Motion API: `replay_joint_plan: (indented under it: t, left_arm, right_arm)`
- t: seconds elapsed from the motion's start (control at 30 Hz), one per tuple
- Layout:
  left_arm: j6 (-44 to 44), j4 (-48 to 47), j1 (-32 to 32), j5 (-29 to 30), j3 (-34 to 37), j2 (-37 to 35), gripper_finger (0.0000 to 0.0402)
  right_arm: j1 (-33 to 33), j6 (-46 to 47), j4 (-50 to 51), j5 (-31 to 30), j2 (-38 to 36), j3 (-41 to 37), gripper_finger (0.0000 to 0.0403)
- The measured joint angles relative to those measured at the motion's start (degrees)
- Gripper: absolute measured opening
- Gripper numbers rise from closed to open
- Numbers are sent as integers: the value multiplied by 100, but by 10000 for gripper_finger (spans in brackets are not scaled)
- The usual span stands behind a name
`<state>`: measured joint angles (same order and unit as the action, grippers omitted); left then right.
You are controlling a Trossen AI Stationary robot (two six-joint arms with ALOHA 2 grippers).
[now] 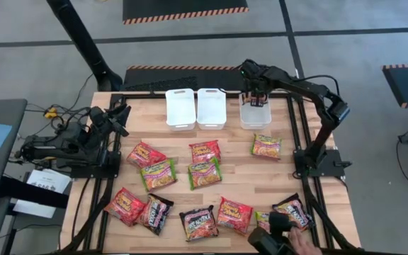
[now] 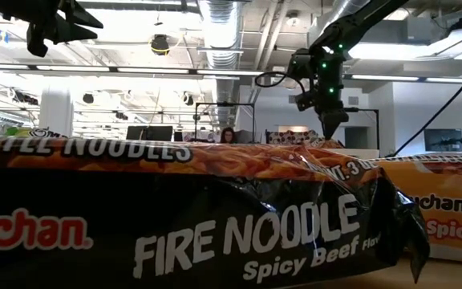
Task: Sort Maruchan noodles
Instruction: Put the black noodle pack into the right white bin, then put the green noodle pack into the left white bin
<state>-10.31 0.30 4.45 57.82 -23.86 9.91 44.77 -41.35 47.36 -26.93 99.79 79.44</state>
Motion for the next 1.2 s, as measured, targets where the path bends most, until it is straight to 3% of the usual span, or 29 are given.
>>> replay_joint_plan:
  t: [0.7,1.03,1.2]
  left_arm:
    - [-46,0,0,-48,0,0,125]
    - [13,0,0,-80,0,2,125]
    - [-5,-99,2,-683,0,2,128]
  right_arm:
    - [-232,353,356,-169,-6,0,183]
    - [-495,1820,1396,-165,-42,879,183]
    - [-834,2875,1989,-157,-42,1518,183]
